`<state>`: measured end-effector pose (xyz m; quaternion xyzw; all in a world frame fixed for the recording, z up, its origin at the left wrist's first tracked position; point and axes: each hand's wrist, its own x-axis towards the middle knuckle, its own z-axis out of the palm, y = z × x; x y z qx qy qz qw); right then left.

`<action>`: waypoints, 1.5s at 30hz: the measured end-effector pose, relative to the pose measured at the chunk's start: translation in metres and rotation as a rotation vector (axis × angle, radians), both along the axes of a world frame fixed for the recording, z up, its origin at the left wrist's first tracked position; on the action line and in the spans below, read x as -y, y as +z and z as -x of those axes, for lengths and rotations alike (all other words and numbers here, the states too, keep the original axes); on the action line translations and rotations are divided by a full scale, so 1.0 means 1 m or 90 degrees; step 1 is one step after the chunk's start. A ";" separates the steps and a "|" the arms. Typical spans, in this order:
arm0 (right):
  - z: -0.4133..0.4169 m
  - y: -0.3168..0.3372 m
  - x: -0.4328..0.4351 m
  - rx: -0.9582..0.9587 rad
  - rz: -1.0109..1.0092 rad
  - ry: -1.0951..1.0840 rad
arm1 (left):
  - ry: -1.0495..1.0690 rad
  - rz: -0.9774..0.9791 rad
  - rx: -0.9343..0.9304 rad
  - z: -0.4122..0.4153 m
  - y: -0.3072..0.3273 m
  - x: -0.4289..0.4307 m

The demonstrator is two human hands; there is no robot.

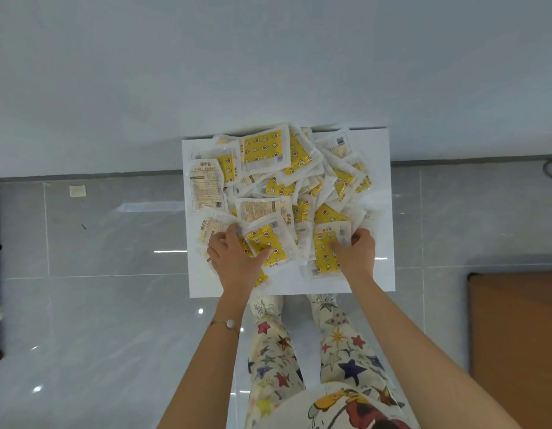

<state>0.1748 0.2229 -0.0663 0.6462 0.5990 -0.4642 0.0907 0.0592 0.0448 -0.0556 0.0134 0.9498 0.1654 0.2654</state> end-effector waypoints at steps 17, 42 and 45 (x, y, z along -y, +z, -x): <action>-0.019 0.047 -0.030 -0.138 0.016 -0.204 | 0.005 -0.213 0.098 0.004 0.040 0.003; -0.005 0.187 -0.037 -0.312 0.229 -0.157 | 0.385 -0.531 0.143 -0.007 0.163 -0.001; 0.016 0.232 -0.031 -0.345 0.258 -0.073 | 0.402 -0.558 0.109 -0.004 0.207 0.007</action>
